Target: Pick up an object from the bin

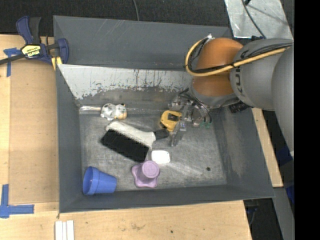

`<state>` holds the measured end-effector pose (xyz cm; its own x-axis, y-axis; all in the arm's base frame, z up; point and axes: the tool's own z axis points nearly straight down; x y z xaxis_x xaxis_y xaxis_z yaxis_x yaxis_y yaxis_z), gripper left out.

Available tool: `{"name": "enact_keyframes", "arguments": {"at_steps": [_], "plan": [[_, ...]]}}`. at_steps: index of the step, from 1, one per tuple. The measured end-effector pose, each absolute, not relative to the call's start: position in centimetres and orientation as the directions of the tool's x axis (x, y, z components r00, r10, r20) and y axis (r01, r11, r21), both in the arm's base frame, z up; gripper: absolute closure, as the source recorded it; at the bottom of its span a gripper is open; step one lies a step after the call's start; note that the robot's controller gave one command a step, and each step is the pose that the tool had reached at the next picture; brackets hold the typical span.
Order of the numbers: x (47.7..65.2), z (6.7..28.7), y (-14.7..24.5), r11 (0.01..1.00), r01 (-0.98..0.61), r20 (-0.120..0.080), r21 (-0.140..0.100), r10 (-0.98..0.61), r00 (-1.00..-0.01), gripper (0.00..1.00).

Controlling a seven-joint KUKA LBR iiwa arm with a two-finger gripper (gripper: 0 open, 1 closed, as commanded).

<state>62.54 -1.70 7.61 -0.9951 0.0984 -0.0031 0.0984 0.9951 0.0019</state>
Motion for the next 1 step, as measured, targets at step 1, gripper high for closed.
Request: {"name": "enact_keyframes", "arguments": {"at_steps": [1], "plan": [[62.8, 7.48, -1.94, 0.995, 0.099, 0.0, 0.007, 0.099, -0.995, 0.0]]}}
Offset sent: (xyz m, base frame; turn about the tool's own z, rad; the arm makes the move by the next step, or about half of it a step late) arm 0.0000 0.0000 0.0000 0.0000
